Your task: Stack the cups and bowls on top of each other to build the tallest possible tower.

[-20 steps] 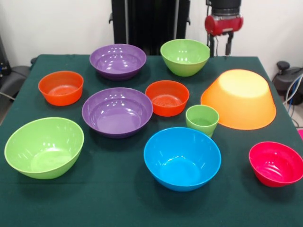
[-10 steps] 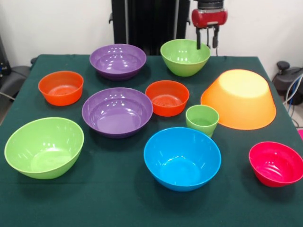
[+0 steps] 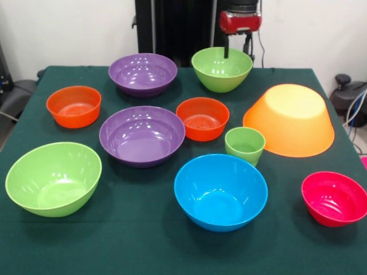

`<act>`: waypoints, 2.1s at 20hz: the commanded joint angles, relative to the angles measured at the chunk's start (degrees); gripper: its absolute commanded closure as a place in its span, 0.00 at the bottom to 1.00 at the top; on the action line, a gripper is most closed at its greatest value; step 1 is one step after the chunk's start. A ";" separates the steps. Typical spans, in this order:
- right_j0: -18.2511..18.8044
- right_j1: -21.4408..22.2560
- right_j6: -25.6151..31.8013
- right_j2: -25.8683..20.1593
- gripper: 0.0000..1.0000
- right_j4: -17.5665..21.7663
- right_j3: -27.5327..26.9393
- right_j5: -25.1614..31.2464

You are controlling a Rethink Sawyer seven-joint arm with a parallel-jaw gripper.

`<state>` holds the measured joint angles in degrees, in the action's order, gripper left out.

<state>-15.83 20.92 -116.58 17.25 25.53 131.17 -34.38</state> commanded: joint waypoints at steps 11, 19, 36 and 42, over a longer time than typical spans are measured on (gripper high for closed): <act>-3.15 -2.26 -9.06 -2.70 0.00 -5.16 -0.77 -1.91; 2.79 17.10 -6.84 -8.24 0.00 1.60 2.59 11.25; 11.69 16.88 4.22 -7.05 0.00 20.58 -11.08 22.77; 13.92 9.01 2.74 -2.85 0.00 25.49 -13.75 17.54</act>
<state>-3.73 38.72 -116.58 15.17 44.73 126.04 -15.14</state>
